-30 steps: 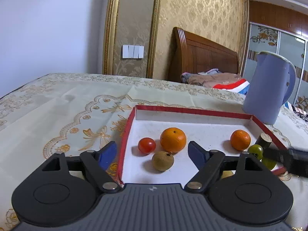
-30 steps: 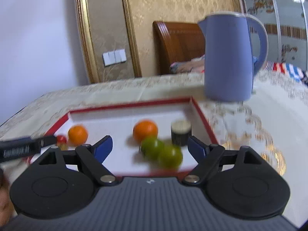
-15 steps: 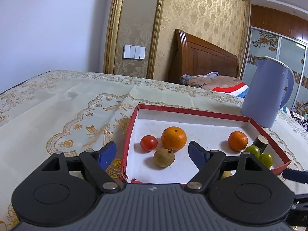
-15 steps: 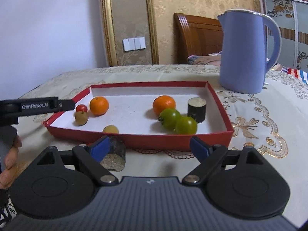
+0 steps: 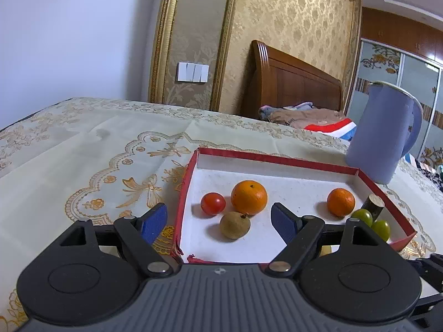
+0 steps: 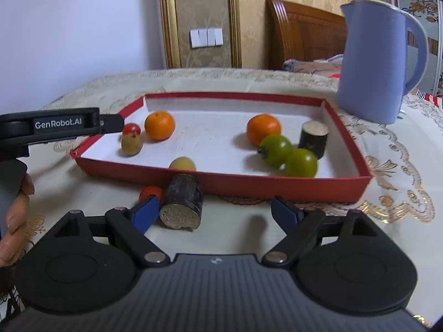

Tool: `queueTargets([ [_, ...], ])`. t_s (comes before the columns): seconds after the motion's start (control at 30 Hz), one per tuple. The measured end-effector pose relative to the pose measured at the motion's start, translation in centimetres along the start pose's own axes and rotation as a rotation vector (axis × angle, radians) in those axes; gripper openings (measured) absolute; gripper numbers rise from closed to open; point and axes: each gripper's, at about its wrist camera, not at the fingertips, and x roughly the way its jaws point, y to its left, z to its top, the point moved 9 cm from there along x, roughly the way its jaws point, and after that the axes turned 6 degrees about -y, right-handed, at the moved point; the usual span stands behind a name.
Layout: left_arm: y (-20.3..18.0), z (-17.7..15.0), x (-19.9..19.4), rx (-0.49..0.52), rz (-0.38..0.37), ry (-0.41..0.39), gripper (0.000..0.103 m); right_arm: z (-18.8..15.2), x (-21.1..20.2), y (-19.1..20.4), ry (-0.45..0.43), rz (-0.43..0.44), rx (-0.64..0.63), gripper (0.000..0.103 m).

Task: Organize fruits
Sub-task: 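Withdraw both open grippers from the tray toward the loose tomato and cylinder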

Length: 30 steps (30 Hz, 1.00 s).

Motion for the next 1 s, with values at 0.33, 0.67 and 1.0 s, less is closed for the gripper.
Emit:
queueTargets([
  [0.33, -0.1, 0.0, -0.2, 0.001, 0.002, -0.007, 0.082, -0.2, -1.0, 0.7, -0.012, 0.084, 0.025, 0.034],
  [0.67, -0.4, 0.0, -0.4, 0.0, -0.019, -0.002, 0.082, -1.6, -4.4, -3.4, -0.047, -0.106, 0.133, 0.035],
  [1.0, -3.2, -2.2, -3.1, 0.062, -0.203, 0.068, 0.082, -2.1, -4.8, -5.5, -0.05, -0.112, 0.217, 0.071],
])
